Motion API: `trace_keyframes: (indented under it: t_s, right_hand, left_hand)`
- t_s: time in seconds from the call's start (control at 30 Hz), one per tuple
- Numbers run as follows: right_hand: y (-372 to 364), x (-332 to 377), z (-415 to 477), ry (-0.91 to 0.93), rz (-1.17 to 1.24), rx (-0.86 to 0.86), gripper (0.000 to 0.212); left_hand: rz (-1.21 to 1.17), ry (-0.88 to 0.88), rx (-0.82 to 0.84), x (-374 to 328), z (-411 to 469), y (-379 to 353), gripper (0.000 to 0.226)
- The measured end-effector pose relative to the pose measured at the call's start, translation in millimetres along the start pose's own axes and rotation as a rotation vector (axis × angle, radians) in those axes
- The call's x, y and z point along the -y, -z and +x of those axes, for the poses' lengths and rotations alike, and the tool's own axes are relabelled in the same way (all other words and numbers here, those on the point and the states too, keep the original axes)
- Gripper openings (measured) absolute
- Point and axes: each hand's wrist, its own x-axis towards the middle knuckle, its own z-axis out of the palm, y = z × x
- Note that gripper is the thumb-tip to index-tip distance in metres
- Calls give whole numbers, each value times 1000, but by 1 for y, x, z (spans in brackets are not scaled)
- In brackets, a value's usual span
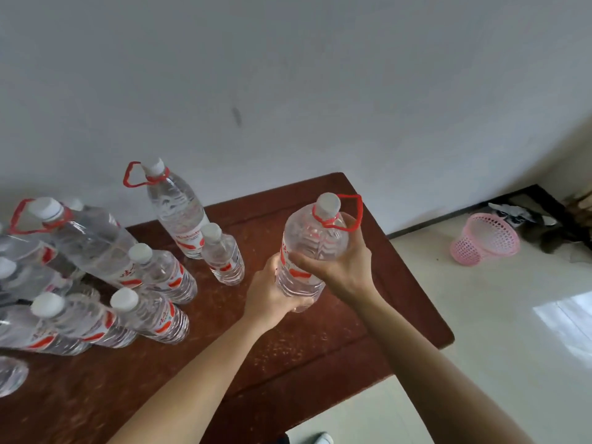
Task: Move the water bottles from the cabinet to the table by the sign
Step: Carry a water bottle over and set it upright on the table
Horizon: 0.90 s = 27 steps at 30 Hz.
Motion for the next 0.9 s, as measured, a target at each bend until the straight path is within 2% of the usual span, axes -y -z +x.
trace_keyframes:
  t_s: [0.27, 0.53, 0.63, 0.73, 0.83, 0.9]
  right_hand:
    - [-17, -6, 28, 78, -61, 270, 95]
    - [-4, -24, 10, 67, -48, 294, 99]
    - [-7, -31, 0, 39, -188, 337, 105]
    - [-4, -49, -18, 62, -330, 318, 104]
    - [0, -66, -43, 88, -373, 334, 86]
    - [-4, -77, -65, 113, -401, 389, 77]
  left_hand:
    - [-54, 2, 61, 35, 15, 4, 84]
    - [100, -22, 139, 29, 5, 6, 85]
    - [254, 2, 117, 20, -8, 15, 59]
    - [340, 39, -67, 15, -44, 28, 47]
    - [518, 58, -360, 18, -106, 33, 57]
    - [625, 131, -483, 20, -157, 32, 60]
